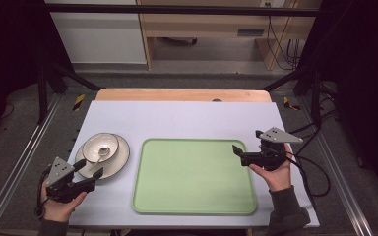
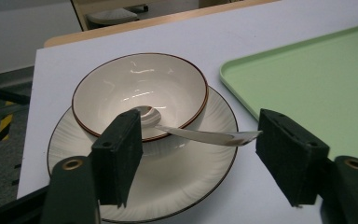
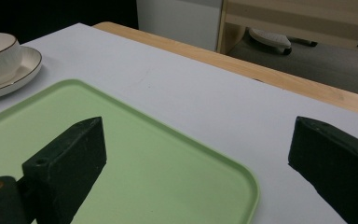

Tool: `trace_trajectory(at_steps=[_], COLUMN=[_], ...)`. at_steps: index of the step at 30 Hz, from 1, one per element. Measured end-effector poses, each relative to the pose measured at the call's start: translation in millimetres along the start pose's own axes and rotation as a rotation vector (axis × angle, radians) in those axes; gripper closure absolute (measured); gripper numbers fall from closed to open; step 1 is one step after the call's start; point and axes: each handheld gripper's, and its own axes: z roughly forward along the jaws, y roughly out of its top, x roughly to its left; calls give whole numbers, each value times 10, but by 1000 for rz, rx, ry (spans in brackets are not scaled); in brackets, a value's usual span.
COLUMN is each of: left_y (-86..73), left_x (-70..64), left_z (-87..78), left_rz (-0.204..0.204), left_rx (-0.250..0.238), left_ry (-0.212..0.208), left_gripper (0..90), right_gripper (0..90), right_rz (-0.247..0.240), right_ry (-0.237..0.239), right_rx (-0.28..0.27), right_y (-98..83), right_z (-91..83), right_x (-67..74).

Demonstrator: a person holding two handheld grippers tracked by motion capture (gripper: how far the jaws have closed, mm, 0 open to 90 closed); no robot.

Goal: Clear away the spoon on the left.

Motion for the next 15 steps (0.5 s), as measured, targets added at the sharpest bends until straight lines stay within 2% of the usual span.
trace_trajectory(at_steps=[7, 15], left_y=[-10, -15], left_x=[9, 12], left_z=[-2, -4], left_rz=[1, 13], left_rx=[1, 6], left_ry=[2, -14], left_gripper=[424, 565], right_gripper=[44, 44], right_rz=[2, 1], right_ry=[1, 2], right_rx=[1, 14], right_y=[-1, -8], right_z=[7, 25], right_x=[5, 12])
